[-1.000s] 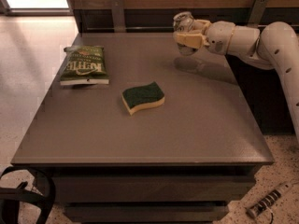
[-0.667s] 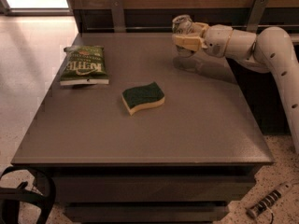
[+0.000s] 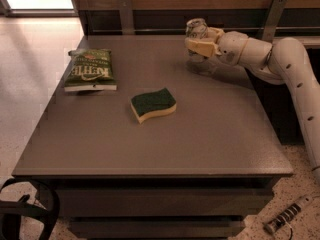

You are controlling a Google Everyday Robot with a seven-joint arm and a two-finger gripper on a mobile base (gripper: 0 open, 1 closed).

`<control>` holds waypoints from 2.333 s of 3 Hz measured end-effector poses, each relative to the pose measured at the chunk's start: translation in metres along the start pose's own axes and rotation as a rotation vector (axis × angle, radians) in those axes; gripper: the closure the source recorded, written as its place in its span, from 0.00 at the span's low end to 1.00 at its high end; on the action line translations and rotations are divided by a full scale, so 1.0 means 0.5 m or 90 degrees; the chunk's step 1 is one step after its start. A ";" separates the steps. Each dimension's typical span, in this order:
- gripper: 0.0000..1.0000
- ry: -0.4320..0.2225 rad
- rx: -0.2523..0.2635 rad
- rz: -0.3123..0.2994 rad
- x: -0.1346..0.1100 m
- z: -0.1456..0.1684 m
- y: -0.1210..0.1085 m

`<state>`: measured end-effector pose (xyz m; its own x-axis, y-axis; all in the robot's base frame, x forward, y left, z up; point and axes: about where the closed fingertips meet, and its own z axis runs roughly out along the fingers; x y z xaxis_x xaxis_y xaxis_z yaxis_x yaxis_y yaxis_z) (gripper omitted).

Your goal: Place 7up can upright

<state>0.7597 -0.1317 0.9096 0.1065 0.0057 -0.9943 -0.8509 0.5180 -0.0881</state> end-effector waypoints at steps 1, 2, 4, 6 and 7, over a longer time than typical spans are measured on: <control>1.00 0.000 -0.001 0.000 0.000 0.001 0.000; 1.00 0.006 -0.001 -0.001 0.006 0.003 -0.001; 1.00 0.000 0.003 0.013 0.027 0.000 -0.007; 1.00 -0.030 0.013 0.039 0.045 -0.018 -0.016; 1.00 -0.038 0.019 0.047 0.054 -0.027 -0.018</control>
Offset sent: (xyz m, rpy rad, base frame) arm 0.0039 -0.0067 -0.0104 -0.0301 0.0133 -0.0111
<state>0.7633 -0.1478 0.8829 0.0749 0.0951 -0.9927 -0.8420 0.5393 -0.0118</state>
